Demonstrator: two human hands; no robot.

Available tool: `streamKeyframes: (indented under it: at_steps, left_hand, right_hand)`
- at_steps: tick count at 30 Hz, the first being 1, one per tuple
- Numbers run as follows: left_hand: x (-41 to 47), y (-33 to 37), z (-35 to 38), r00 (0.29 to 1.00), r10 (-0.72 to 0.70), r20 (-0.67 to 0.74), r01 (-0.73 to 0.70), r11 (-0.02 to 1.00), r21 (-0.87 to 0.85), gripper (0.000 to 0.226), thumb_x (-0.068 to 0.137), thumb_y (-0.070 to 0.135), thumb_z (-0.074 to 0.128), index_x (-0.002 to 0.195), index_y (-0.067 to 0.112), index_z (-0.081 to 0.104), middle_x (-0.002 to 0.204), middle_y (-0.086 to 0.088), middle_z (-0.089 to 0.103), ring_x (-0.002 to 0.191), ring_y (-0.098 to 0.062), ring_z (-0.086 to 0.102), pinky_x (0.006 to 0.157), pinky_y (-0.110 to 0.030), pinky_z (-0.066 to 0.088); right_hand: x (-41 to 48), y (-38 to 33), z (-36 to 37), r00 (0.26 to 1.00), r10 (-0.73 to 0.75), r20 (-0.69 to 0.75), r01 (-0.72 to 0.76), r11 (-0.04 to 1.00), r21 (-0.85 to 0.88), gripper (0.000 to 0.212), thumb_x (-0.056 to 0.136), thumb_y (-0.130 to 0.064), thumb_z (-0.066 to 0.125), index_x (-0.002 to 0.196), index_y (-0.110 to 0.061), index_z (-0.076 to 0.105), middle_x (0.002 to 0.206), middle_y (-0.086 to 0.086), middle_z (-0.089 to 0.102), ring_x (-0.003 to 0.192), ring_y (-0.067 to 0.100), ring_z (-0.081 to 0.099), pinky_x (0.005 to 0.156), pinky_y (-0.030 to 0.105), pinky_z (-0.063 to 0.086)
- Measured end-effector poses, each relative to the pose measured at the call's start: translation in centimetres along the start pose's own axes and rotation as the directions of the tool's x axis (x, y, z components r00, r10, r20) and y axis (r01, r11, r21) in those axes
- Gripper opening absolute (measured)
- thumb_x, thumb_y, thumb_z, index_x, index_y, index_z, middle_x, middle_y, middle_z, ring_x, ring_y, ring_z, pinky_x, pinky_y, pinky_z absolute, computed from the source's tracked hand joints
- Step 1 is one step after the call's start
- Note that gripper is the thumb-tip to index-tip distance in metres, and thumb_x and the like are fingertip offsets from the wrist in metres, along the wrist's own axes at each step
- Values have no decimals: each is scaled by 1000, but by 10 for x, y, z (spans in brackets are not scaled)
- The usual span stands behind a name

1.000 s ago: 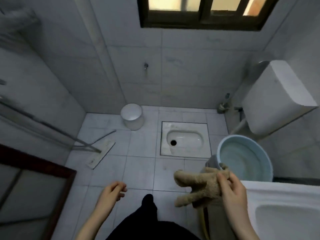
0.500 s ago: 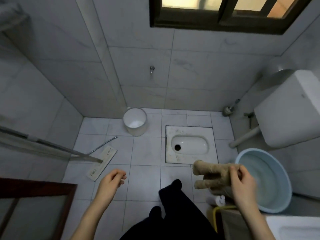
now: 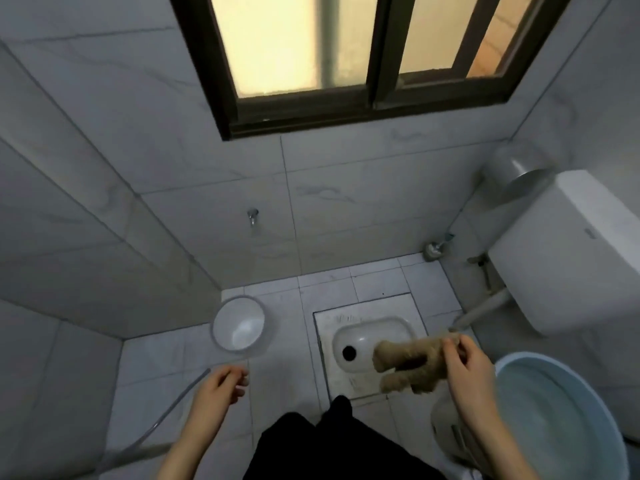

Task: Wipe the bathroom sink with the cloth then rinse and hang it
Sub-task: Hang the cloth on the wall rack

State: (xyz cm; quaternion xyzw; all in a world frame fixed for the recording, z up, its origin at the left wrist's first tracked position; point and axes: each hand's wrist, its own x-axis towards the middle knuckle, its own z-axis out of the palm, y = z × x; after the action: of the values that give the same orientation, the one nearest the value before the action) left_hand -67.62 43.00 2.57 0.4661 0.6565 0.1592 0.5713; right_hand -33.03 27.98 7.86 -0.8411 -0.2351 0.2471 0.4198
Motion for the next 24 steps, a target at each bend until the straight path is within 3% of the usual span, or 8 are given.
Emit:
streamKeyframes:
  at_steps: [6, 10, 12, 15, 18, 24]
  left_hand:
    - [72, 122, 41, 969, 153, 193, -170, 983, 74, 25, 99, 9, 45, 90, -3, 65, 81, -15, 64, 72, -25, 57, 68, -32, 46]
    - [119, 161, 81, 910, 118, 397, -193, 969, 153, 25, 98, 8, 46, 87, 2, 67, 80, -13, 65, 72, -24, 56, 66, -30, 45]
    - [140, 180, 102, 856, 125, 502, -275, 932, 236, 25, 95, 12, 53, 77, 12, 71, 73, -7, 68, 71, -24, 57, 66, -32, 46]
    - [160, 220, 132, 739, 145, 658, -437, 846, 305, 24, 93, 10, 55, 75, 12, 71, 65, -1, 68, 66, -19, 60, 68, -33, 49]
    - [160, 267, 167, 581, 158, 798, -590, 757, 281, 21, 92, 8, 54, 79, 10, 70, 71, -2, 70, 67, -14, 62, 70, -30, 51]
    - [122, 359, 256, 203, 194, 960, -773, 633, 36, 29, 94, 4, 51, 78, 17, 71, 78, -6, 70, 73, -15, 63, 74, -28, 52]
  right_hand:
    - [47, -45, -4, 991, -25, -128, 33, 998, 59, 28, 98, -16, 51, 72, -26, 51, 67, -6, 54, 61, 3, 51, 53, 12, 39]
    - [68, -61, -5, 952, -25, -305, 43, 998, 53, 33, 98, -13, 50, 67, -22, 45, 59, -5, 47, 55, 1, 47, 50, 15, 34]
    - [76, -72, -9, 920, -4, -392, 39, 996, 82, 33, 99, -13, 48, 67, -20, 44, 60, -7, 47, 56, 4, 43, 52, 17, 33]
    - [84, -92, -20, 859, 26, -511, 47, 990, 130, 29, 100, -14, 47, 71, -10, 45, 63, -7, 44, 59, 6, 40, 57, 24, 33]
    - [84, -115, -41, 784, 33, -620, 68, 988, 138, 30, 100, -16, 47, 73, -4, 44, 64, -3, 41, 61, 8, 39, 59, 26, 33]
    - [69, -166, -103, 665, 4, -747, 83, 993, 80, 33, 101, -16, 45, 70, -7, 41, 63, -5, 37, 60, 6, 36, 56, 19, 30]
